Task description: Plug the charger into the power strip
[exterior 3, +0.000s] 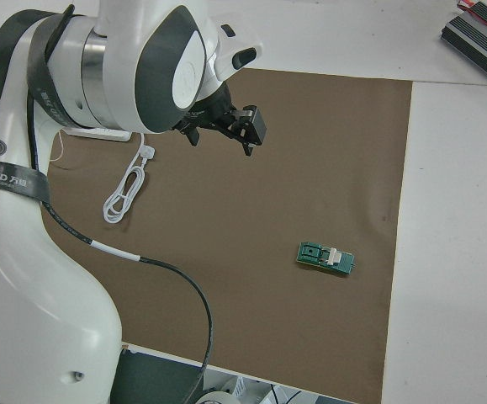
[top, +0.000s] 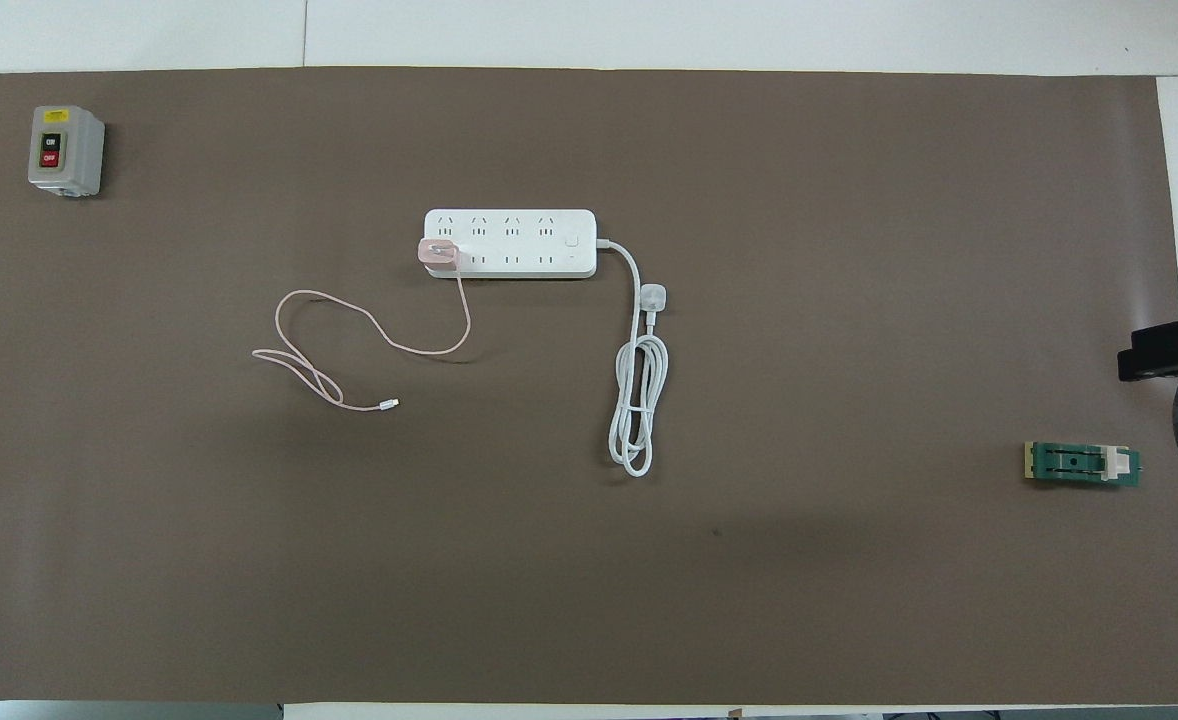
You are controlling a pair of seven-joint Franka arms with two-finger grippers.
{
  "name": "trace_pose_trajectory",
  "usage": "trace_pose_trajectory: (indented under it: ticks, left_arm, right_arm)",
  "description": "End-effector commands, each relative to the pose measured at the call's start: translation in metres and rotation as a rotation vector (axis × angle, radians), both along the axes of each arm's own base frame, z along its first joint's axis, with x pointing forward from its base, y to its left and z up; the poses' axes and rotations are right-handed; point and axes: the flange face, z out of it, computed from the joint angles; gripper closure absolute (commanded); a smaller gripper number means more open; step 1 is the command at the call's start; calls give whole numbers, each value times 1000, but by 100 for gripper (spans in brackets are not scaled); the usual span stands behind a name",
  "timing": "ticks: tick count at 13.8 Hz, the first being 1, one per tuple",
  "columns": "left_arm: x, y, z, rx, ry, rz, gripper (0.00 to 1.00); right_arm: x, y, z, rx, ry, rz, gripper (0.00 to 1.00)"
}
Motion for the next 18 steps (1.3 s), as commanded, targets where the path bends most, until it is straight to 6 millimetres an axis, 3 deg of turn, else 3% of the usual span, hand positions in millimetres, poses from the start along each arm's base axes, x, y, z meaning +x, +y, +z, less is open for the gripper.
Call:
trace_pose_trajectory:
  ticks: [1,3,9,11,18]
  left_arm:
    - [-34,-11,8,-34,10,-81,0]
    - [-35,-35,-2,-33,34,-120,0]
    - [-57,-64,-8,-38,73,-162,0]
    - [-63,-86,-16,-37,95,-207,0]
    - [-66,-94,-25,-34,102,-293,0]
  right_arm:
    - [-7,-4,1,-3,8,-7,0]
    - [-7,-4,1,-2,8,-5,0]
    - [-7,-3,1,-3,8,-5,0]
    - [-7,-3,1,-3,8,-5,0]
    - [-7,1,2,-3,6,-2,0]
